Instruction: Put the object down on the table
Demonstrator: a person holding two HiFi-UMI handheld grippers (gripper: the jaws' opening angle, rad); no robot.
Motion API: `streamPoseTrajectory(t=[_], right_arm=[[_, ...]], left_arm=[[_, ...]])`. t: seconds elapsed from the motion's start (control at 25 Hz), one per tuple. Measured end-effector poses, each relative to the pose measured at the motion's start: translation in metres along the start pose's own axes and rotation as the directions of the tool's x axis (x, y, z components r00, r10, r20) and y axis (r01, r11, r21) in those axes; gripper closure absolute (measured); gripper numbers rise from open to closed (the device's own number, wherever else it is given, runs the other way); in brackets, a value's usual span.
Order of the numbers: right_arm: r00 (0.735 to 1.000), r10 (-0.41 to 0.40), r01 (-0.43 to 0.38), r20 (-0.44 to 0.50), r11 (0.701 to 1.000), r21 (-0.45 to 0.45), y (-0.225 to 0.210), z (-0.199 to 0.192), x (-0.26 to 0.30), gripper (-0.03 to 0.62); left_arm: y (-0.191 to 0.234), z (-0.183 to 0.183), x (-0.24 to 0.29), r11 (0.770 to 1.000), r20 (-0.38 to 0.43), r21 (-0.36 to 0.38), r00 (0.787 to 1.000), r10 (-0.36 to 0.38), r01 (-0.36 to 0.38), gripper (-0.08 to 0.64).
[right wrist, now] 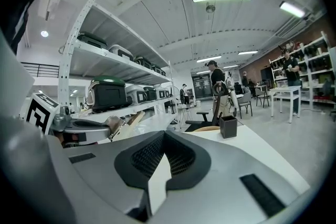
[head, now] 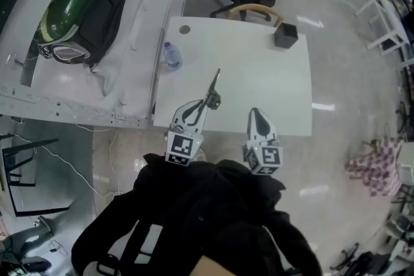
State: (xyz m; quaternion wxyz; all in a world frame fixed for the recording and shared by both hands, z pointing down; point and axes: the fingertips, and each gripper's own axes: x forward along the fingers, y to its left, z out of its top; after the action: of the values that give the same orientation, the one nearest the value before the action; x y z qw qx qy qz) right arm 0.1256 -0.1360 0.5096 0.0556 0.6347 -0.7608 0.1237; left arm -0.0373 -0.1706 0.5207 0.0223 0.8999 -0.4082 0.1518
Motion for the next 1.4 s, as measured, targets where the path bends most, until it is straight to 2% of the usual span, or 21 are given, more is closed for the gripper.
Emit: streamPoseTrajectory(t=[0.52,0.76,1.0,1.08,1.24,1.4], right_arm=[[0.99,0.103,-0.104,-0.1,0.995,-0.002,-0.041,-0.008,0.024,0.589],[0.978,0.176,-0.174,-0.115,0.984,0.033,-0.043,-0.018,0.031,0.591],[0.974,0.166,-0.163,-0.153,0.986,0.034,-0.053,-0.036,0.038,0.59],[0.97,0.188,-0.182,-0.157,0.982,0.05,-0.048,-0.039,0.038,0.59],[0.969,0.175,-0.174,-0.174,0.985,0.019,-0.055,-0.056,0.039,0.59],[0.964,0.194,-0.185,-0.183,0.981,0.065,-0.047,-0.056,0.039,0.59]], left_arm=[[-0.012,-0.013,0.044,0.996,-0.146,0.04,0.985,0.09,-0.085,0.528],[-0.021,-0.029,0.073,0.996,-0.209,0.062,0.975,0.079,-0.067,0.528],[-0.015,-0.051,0.096,0.99,-0.293,0.131,0.952,0.087,-0.05,0.528],[-0.014,-0.057,0.101,0.986,-0.309,0.161,0.946,0.097,-0.048,0.528],[-0.017,-0.073,0.117,0.974,-0.346,0.228,0.934,0.094,-0.014,0.528],[-0.021,-0.091,0.131,0.959,-0.4,0.281,0.912,0.087,0.032,0.528]])
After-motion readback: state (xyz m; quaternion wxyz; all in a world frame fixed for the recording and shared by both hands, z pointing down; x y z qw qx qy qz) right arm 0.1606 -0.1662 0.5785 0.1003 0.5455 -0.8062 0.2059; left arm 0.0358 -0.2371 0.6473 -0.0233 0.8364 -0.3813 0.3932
